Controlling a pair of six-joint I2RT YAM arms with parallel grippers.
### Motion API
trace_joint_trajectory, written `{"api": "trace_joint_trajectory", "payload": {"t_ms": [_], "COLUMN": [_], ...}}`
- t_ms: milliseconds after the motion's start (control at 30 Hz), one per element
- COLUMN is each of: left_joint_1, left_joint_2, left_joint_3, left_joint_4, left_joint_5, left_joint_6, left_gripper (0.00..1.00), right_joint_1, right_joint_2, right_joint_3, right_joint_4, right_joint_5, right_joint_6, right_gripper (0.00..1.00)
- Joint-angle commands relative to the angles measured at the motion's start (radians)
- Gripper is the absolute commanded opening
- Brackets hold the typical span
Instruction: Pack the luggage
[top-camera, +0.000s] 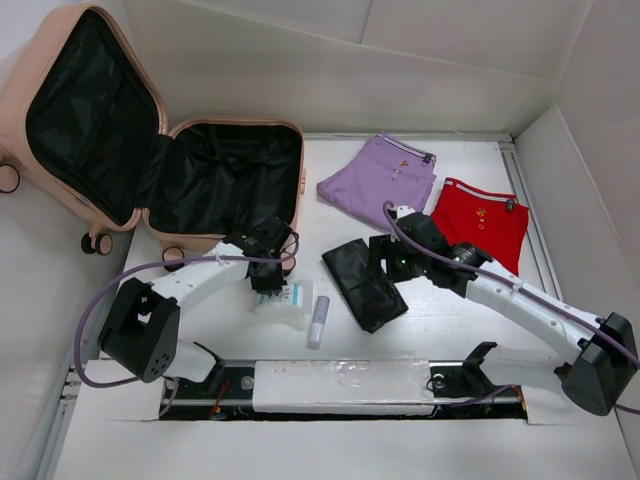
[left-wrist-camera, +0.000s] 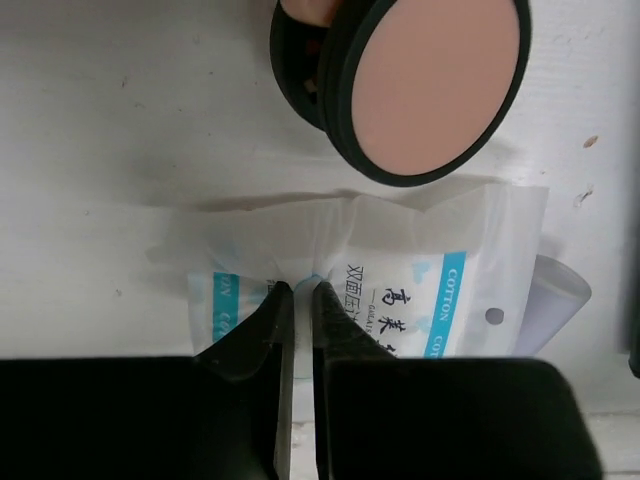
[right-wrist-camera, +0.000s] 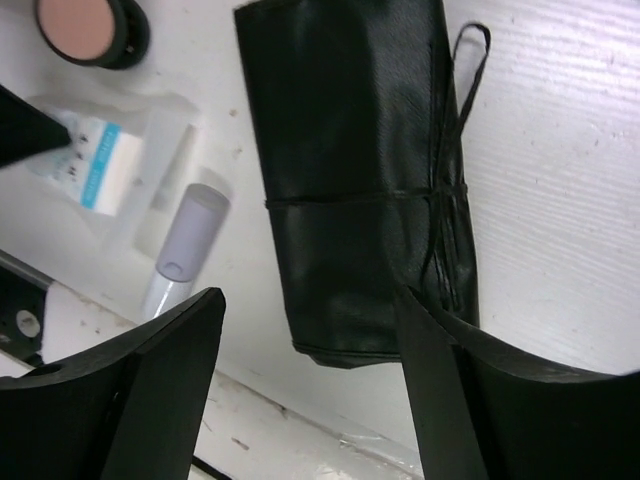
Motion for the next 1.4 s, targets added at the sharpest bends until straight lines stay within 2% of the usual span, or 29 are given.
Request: {"api": "trace_joint_trajectory", "payload": {"t_ms": [0, 167, 300, 333, 433, 533, 633, 667, 700, 733, 767, 800, 900, 933, 1033, 1167, 1233, 1267, 1300, 1367], "left_joint_1": [-0.005, -0.005, 0.006, 0.02, 0.134, 0.285, 0.408, 0.435, 0.466, 0.512, 0.512, 0.512, 0.468, 0.468, 0.468, 0.364, 0.258, 0.226, 0.186, 0.185], "left_joint_2": [0.014, -0.078, -0.179, -0.179, -0.161, -0.086, 0.002, 0.028, 0.058, 0.115, 0.132, 0.132, 0.047, -0.014, -0.113, -0.248, -0.288, -0.297, -0.306, -0.32], "left_joint_3": [0.021, 0.095, 0.3, 0.413, 0.62, 0.749, 0.793, 0.808, 0.819, 0.829, 0.83, 0.808, 0.643, 0.597, 0.416, 0.268, 0.222, 0.213, 0.202, 0.181], "left_joint_4": [-0.006, -0.09, -0.203, -0.236, -0.247, -0.202, -0.112, -0.075, -0.075, -0.085, -0.086, -0.086, 0.008, 0.023, 0.063, 0.063, 0.051, 0.051, 0.051, 0.072], "left_joint_5": [-0.063, -0.054, -0.045, -0.054, -0.054, -0.063, -0.072, -0.073, -0.062, -0.039, 0.014, 0.041, 0.105, 0.142, 0.282, 0.311, 0.29, 0.27, 0.257, 0.271], "left_joint_6": [-0.021, -0.021, -0.03, -0.03, 0.036, 0.106, 0.142, 0.154, 0.154, 0.154, 0.144, 0.143, 0.143, 0.143, 0.143, 0.174, 0.157, 0.144, 0.128, 0.105], "left_gripper": [0.0, 0.0, 0.0, 0.0, 0.0, 0.0, 0.0, 0.31, 0.51, 0.67, 0.76, 0.82, 0.82, 0.8, 0.75, 0.74, 0.74, 0.74, 0.74, 0.72], "right_joint_1": [0.006, -0.004, -0.004, -0.014, -0.037, -0.056, -0.056, -0.068, -0.068, -0.085, -0.094, -0.121, -0.16, -0.16, -0.171, -0.205, -0.24, -0.249, -0.249, -0.278], "right_joint_2": [-0.006, 0.023, 0.045, 0.054, 0.098, 0.149, 0.181, 0.181, 0.181, 0.19, 0.201, 0.212, 0.267, 0.278, 0.298, 0.333, 0.368, 0.379, 0.379, 0.379], "right_joint_3": [-0.034, -0.055, -0.064, -0.064, -0.064, -0.084, -0.084, -0.098, -0.109, -0.109, -0.121, -0.133, -0.133, -0.146, -0.173, -0.211, -0.221, -0.23, -0.23, -0.23], "right_joint_4": [0.038, 0.047, 0.047, 0.047, 0.047, 0.07, 0.096, 0.108, 0.121, 0.144, 0.159, 0.176, 0.217, 0.228, 0.273, 0.337, 0.372, 0.381, 0.382, 0.382], "right_joint_5": [0.038, 0.038, 0.064, 0.064, 0.055, 0.028, 0.018, 0.018, 0.009, 0.009, -0.003, -0.044, -0.118, -0.13, -0.166, -0.231, -0.261, -0.285, -0.285, -0.285], "right_joint_6": [0.008, 0.008, 0.008, 0.008, -0.001, -0.02, -0.032, -0.032, -0.032, -0.043, -0.055, -0.066, -0.078, -0.087, -0.087, -0.078, -0.078, -0.078, -0.078, -0.078], "right_gripper": [0.75, 0.76, 0.76, 0.76, 0.8, 0.83, 0.89, 0.9, 0.92, 0.92, 0.93, 0.93, 0.91, 0.9, 0.82, 0.65, 0.45, 0.32, 0.13, 0.02]}}
